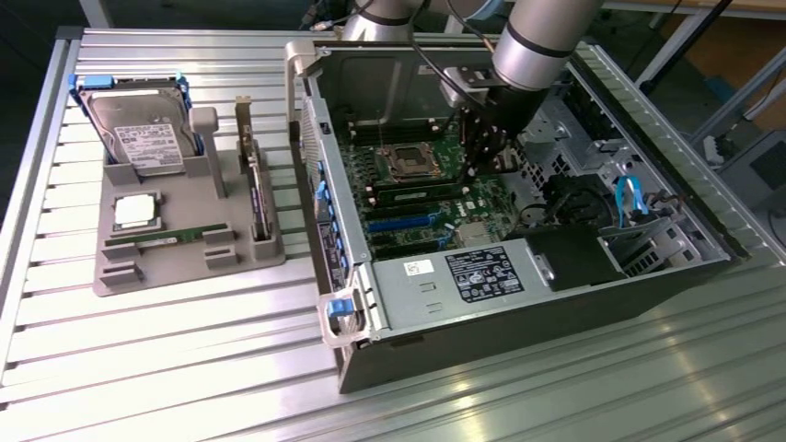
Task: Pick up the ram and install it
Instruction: 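Press down the ram until it locks into place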
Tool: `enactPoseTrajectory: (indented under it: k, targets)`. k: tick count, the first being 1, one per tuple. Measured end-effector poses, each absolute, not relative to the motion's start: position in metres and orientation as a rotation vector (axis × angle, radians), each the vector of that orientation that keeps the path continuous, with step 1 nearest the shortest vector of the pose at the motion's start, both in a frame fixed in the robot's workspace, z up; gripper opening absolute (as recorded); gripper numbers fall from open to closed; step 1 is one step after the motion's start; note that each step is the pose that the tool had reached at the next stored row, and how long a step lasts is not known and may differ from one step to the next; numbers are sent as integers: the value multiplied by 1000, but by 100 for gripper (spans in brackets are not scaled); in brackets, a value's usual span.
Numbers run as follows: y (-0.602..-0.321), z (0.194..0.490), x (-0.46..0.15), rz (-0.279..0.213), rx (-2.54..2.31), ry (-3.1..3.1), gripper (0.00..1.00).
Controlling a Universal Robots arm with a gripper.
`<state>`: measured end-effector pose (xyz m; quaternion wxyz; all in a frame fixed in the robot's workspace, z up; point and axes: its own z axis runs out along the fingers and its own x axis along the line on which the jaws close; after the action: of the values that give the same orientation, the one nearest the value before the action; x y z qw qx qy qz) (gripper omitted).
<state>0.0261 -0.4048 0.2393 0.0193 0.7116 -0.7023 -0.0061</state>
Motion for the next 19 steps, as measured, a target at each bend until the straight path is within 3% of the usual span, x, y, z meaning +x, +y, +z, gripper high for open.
enactPoseTrajectory:
  k: [19]
  targets:
    - [-405,230,26,-19,2208,-2180,10]
